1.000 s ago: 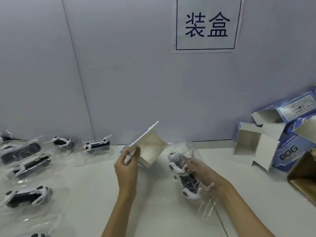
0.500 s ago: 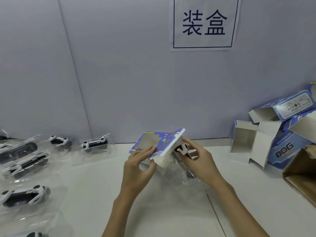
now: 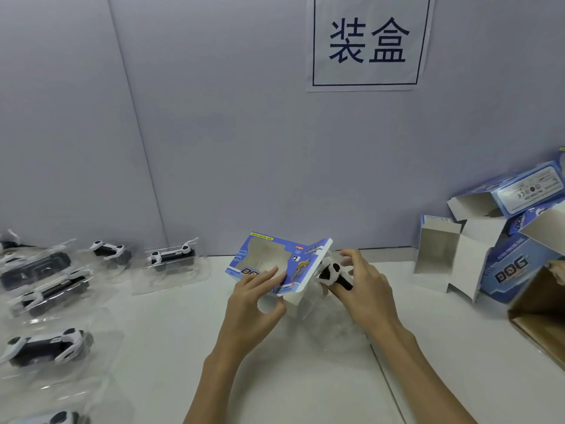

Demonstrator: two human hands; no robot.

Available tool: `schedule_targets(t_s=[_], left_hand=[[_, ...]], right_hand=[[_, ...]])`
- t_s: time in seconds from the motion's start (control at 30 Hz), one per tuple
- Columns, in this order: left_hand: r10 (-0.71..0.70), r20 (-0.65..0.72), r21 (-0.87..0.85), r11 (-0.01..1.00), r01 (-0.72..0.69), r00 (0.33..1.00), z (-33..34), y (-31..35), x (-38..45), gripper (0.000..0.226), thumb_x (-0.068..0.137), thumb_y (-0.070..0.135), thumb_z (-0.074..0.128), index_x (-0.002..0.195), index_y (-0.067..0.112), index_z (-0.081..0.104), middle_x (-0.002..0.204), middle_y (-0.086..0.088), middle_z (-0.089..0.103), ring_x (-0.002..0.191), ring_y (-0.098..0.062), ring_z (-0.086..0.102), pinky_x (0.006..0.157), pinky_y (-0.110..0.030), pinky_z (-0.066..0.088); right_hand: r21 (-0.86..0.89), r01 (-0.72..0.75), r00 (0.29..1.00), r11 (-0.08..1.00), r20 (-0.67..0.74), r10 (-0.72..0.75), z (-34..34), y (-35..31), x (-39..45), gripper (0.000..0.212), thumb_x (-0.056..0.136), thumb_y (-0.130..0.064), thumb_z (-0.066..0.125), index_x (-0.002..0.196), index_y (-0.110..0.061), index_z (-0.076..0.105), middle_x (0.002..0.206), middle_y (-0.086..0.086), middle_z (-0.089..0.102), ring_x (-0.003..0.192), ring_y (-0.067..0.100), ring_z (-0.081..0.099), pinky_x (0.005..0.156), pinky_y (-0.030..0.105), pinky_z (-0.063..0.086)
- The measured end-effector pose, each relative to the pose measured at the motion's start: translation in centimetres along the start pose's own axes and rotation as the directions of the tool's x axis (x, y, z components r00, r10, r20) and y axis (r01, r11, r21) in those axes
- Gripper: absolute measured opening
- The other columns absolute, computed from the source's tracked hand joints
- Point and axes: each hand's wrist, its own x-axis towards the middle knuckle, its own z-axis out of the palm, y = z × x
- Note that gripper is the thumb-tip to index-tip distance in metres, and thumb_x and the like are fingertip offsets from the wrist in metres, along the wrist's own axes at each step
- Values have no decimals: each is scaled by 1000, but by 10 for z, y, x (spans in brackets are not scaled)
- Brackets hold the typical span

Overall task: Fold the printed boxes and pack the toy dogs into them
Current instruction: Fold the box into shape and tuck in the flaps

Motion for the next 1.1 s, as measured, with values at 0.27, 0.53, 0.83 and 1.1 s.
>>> schedule_targets(t_s=[0.27,0.53,0.83,1.1], left_hand=[[61,8,167,984,-62,998,17,-3,-4,46,79,21,70,124,18,75,133,9,67,117,-15,57,104,-14,33],[42,-180,141,990,-17,983,21,-3,2,10,98,17,66,94,15,75,95,11,69,91,-25,62,87,-38,45],[-49,-270,-43,998,39,961,14,18,6,22,101,26,55,84,15,65,89,17,60,91,-20,48,82,-36,40],[-48,-274,-68,997,30,960,22,21,2,13,99,15,66,91,13,75,94,17,66,98,-18,51,85,-43,50]], right_hand=[[-264,-11,995,964,89,36,3,-10,3,48,93,-47,68,130,-25,45,128,-7,62,115,23,59,91,38,42],[-200,-20,998,980,53,31,-4,-16,1,48,91,-45,71,129,-25,49,122,-5,65,111,24,61,91,40,44],[-307,102,995,946,20,-101,0,-41,-10,51,90,-40,71,135,-26,51,122,-4,64,111,25,60,88,39,42],[-360,52,994,931,110,-13,-1,-44,-9,49,95,-49,63,135,-30,45,117,-4,62,109,25,59,87,37,41]])
